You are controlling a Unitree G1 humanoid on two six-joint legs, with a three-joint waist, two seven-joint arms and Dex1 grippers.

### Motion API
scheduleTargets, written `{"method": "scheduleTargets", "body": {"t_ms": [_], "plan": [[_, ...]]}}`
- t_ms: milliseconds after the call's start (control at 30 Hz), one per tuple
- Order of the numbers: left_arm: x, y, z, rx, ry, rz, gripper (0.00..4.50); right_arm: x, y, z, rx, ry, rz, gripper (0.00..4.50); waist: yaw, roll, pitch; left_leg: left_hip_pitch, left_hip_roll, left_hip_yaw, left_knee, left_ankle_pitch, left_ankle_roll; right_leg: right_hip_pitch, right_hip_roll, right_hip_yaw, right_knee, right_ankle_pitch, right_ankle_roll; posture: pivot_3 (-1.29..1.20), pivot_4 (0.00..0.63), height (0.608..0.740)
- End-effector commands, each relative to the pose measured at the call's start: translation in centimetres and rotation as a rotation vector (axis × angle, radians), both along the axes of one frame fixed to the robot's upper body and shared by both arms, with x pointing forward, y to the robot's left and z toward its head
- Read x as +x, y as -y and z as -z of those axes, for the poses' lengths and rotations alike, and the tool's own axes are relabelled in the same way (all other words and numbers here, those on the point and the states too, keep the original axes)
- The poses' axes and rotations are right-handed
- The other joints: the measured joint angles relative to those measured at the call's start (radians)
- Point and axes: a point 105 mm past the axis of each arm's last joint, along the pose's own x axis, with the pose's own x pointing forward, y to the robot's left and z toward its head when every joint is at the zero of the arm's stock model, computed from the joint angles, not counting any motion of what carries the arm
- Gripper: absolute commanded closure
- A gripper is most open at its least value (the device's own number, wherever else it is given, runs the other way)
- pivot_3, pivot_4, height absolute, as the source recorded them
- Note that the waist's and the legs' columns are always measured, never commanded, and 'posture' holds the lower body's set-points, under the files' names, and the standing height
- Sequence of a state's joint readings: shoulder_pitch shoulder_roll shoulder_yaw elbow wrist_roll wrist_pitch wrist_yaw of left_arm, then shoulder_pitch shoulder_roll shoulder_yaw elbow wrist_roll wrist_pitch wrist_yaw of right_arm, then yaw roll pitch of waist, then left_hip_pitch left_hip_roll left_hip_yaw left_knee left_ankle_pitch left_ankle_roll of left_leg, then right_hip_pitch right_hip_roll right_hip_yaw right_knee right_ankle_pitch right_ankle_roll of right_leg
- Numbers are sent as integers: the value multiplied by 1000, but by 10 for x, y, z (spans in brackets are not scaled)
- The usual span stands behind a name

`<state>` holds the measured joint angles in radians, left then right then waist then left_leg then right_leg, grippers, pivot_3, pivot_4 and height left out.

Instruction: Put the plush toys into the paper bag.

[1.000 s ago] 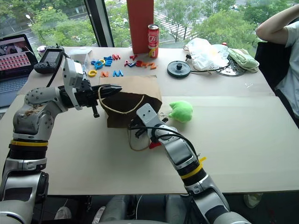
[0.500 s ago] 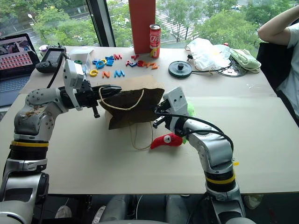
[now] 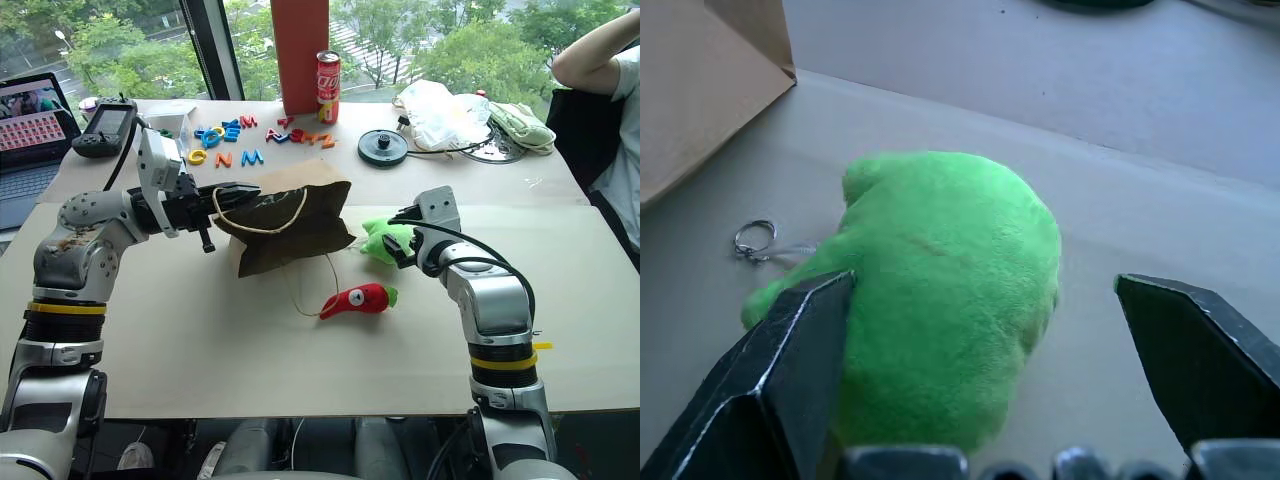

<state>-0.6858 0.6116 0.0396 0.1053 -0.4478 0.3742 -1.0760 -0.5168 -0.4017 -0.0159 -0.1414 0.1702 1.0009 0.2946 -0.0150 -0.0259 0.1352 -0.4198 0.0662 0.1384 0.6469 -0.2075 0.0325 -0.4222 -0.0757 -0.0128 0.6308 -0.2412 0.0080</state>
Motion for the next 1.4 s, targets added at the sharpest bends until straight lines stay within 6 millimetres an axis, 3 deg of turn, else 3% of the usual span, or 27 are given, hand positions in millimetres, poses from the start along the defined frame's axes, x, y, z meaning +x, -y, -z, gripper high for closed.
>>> {"method": "scheduleTargets", "body": {"t_ms": [33, 167, 267, 533, 667, 767, 833, 1033, 1200, 1400], "plan": [[0, 1, -14, -2, 64, -1, 4500, 6, -4, 0, 17, -6, 23, 58, 0, 0, 0, 0, 0, 0, 0, 0, 0, 0, 0, 0, 0, 0, 0, 0, 150, 739], [0, 1, -14, -3, 63, -2, 4500, 7, -13, 7, 59, -42, 14, 58, 0, 0, 0, 0, 0, 0, 0, 0, 0, 0, 0, 0, 0, 0, 0, 0, 150, 739], [0, 2, -14, -3, 62, -1, 4500, 8, -14, 5, 73, -30, 15, 686, 0, 0, 0, 0, 0, 0, 0, 0, 0, 0, 0, 0, 0, 0, 0, 0, 150, 739], [-1, 2, -14, -1, 61, -1, 4500, 6, -10, -4, 98, 5, 15, 3461, 2, 0, 0, 0, 0, 0, 0, 0, 0, 0, 0, 0, 0, 0, 0, 0, 150, 739], [0, 1, -14, 0, 62, -3, 4500, 5, -3, -18, 126, 53, 31, 3461, 2, 0, 0, 0, 0, 0, 0, 0, 0, 0, 0, 0, 0, 0, 0, 0, 150, 739], [0, 1, -14, 0, 62, -3, 4500, -3, 9, -53, 167, 146, 19, 3461, 3, 0, 0, -1, 0, 0, 0, 0, 0, 0, 0, 0, 0, 0, 0, 0, 150, 739], [0, 1, -15, -1, 63, -3, 4500, -16, 8, -68, 181, 164, -47, 3461, 5, 0, 0, -1, 0, 0, 0, 0, 0, 0, 0, 0, 0, 0, 0, 0, 150, 739], [1, 1, -15, -2, 62, -3, 4500, -64, -1, -80, 110, 90, -301, 3461, 4, 0, 0, -1, 0, -2, -1, 0, 0, 0, 0, 0, -1, 0, 0, 0, 150, 739], [0, 3, -13, 0, 57, 4, 4500, -101, -43, -75, 31, 30, -584, 3461, -1, 0, 0, 0, 0, -4, -1, 0, 1, 0, 0, 1, -1, 0, 0, 0, 150, 739], [2, 4, -14, 0, 58, 8, 4500, -91, -88, -73, 93, 22, -634, 3461, 0, 0, 0, 2, 0, -9, 0, 0, 1, 1, 1, 2, 1, 0, 0, 0, 150, 739]]}}
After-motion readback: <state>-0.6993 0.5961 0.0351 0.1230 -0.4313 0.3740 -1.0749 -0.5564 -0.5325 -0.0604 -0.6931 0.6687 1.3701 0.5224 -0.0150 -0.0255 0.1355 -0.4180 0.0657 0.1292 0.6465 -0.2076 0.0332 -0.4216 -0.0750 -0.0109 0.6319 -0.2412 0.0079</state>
